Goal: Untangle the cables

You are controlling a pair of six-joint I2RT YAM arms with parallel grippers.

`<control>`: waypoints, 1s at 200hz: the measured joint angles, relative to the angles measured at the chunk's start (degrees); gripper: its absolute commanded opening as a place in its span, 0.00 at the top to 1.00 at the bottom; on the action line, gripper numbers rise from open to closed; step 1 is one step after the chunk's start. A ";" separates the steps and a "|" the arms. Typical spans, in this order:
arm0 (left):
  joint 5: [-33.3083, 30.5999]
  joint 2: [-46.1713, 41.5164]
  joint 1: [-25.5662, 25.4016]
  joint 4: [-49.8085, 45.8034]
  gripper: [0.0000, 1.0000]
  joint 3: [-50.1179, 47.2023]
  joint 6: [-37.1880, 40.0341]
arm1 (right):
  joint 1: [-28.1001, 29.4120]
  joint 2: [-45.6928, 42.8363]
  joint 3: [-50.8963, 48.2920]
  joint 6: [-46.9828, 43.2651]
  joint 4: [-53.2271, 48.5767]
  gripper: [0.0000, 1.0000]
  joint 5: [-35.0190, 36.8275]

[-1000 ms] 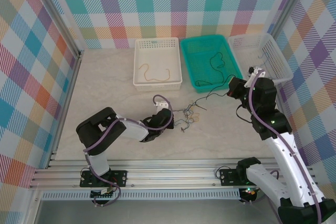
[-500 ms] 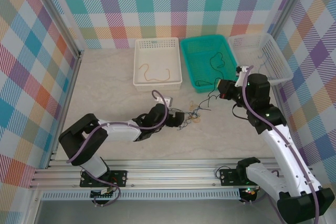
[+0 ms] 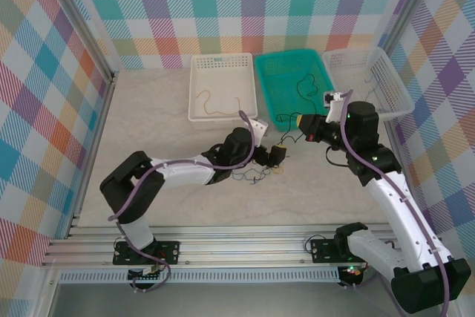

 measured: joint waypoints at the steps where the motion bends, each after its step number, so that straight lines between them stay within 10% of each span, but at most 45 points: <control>1: 0.07 0.13 0.00 0.00 0.02 0.13 0.04 | 0.00 0.00 0.00 0.00 0.02 1.00 -0.02; 81: -1.62 12.96 -0.07 1.75 0.65 6.38 -3.82 | -1.42 -3.78 -0.09 0.48 3.50 1.00 -1.25; 152: -4.24 13.53 -0.04 2.43 0.67 -1.99 -9.20 | -6.38 -12.50 -0.07 0.11 5.77 1.00 8.74; 200: -5.33 8.68 -0.04 0.83 0.49 -6.12 -12.31 | -6.38 -11.69 0.04 -0.46 5.73 1.00 12.11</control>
